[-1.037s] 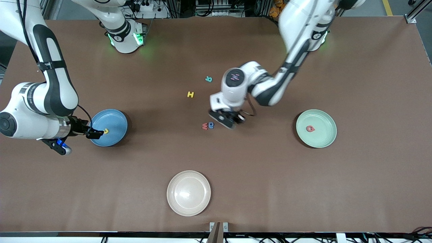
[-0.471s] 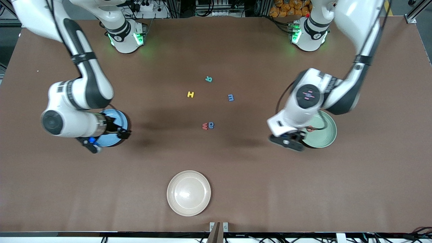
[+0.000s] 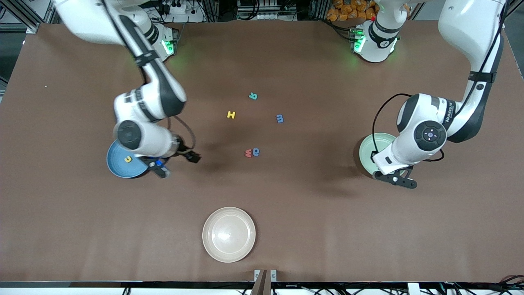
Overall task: Sort upper and lower case letters into plates
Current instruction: 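Carry the blue M to the green plate while the right gripper grasps pink M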
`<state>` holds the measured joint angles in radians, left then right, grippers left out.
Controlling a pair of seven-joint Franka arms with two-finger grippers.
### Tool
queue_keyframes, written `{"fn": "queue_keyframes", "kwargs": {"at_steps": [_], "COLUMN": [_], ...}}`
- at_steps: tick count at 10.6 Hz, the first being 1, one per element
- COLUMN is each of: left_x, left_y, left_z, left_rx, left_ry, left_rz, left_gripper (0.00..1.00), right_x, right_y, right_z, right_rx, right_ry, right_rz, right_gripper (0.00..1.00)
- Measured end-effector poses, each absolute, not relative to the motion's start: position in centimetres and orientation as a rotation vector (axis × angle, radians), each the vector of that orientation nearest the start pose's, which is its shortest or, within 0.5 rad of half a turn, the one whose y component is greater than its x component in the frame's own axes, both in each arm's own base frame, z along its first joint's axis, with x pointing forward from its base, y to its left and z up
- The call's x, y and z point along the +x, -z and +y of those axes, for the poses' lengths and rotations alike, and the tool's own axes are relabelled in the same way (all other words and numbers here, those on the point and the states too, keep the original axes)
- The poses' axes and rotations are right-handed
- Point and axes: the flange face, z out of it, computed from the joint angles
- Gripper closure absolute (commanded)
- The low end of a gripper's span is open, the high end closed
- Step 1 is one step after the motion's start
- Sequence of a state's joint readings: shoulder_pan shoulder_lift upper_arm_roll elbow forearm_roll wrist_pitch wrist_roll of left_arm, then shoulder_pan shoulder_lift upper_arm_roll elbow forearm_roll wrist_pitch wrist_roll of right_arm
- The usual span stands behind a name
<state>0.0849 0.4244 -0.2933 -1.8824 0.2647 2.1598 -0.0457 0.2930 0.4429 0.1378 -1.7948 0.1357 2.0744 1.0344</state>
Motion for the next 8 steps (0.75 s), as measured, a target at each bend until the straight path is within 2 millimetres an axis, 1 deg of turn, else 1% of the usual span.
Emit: {"fn": "queue_keyframes", "kwargs": {"at_steps": [1, 2, 3, 4, 5, 6, 7, 8], "left_x": [60.1, 59.6, 59.4, 59.4, 59.6, 59.9, 60.3, 60.6], "left_y": [-26.7, -25.3, -24.3, -23.9, -24.1, -24.7, -25.7, -27.2], "left_z": [-10.1, -8.9, -7.8, -7.3, -7.1, -7.4, -8.3, -10.4], "left_rx": [-2.993, -2.989, -2.988, -2.989, -2.991, -2.993, -2.995, -2.998], "left_ry": [-0.215, -0.26, -0.29, -0.299, -0.291, -0.268, -0.233, -0.183], "left_rz": [0.451, 0.428, 0.403, 0.389, 0.385, 0.389, 0.408, 0.427], "left_gripper": [0.61, 0.01, 0.0, 0.0, 0.0, 0.0, 0.0, 0.0], "right_x": [57.0, 56.8, 56.8, 57.1, 57.7, 58.4, 59.0, 59.2], "right_y": [-28.6, -27.6, -26.5, -25.9, -25.8, -26.0, -26.0, -25.7], "right_z": [28.4, 29.6, 30.2, 30.4, 30.8, 31.8, 33.2, 34.8], "right_rx": [-2.894, -2.856, -2.816, -2.766, -2.7, -2.628, -2.562, -2.51], "right_ry": [-0.337, -0.314, -0.306, -0.301, -0.295, -0.287, -0.283, -0.285], "right_rz": [1.104, 1.188, 1.277, 1.384, 1.503, 1.611, 1.7, 1.774], "right_gripper": [0.0, 0.0, 0.0, 0.0, 0.0, 0.0, 0.0, 0.0]}}
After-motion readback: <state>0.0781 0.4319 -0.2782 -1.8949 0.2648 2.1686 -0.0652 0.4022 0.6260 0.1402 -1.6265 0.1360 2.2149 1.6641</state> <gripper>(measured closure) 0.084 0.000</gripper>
